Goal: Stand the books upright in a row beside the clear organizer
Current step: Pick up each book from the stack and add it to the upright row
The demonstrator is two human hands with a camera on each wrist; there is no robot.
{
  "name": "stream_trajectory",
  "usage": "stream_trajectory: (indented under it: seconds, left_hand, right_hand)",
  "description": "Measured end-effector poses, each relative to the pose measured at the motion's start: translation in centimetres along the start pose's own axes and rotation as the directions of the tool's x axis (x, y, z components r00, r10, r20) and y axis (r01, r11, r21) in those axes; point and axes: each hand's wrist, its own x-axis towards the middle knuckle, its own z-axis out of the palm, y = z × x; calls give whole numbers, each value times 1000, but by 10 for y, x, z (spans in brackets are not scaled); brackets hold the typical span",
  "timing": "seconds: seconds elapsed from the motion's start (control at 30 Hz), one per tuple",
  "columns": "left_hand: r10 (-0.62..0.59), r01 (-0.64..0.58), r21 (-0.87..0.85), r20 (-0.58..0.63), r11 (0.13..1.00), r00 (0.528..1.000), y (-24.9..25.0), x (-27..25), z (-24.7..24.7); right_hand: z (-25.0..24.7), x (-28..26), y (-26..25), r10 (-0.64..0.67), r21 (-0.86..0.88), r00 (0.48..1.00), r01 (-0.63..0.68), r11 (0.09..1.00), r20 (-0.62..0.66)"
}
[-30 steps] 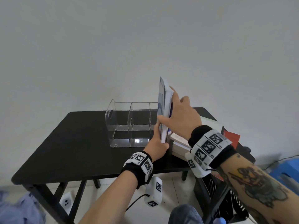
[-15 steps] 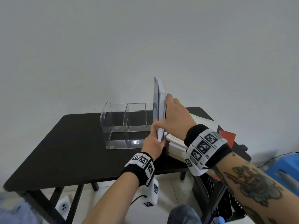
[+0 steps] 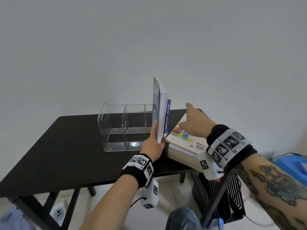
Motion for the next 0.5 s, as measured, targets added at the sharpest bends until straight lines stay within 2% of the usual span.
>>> stream_trajectory:
  seconds: [0.1, 0.2, 0.3, 0.37, 0.5]
  left_hand:
    - [-3, 3, -3, 10, 1000, 1000, 1, -1, -1]
    - [5, -5, -11, 17, 1000, 1000, 0, -1, -2]
    - [16, -15, -22, 23, 1000, 1000, -1, -1, -3]
    - [26, -26, -12, 16, 1000, 1000, -1, -1, -2]
    - [22, -22, 19, 25, 1000, 999, 0, -1, -3]
  right_hand:
    - [-6, 4, 28, 194, -118, 981, -189, 975, 28]
    - [-3, 7, 58, 345, -246, 937, -324, 913, 48]
    - [0, 7, 82, 401, -359, 908, -338, 870, 118]
    - [-1, 6, 92, 413, -329, 899, -349, 877, 148]
    - [-15, 2, 98, 459, -223, 880, -426, 876, 120]
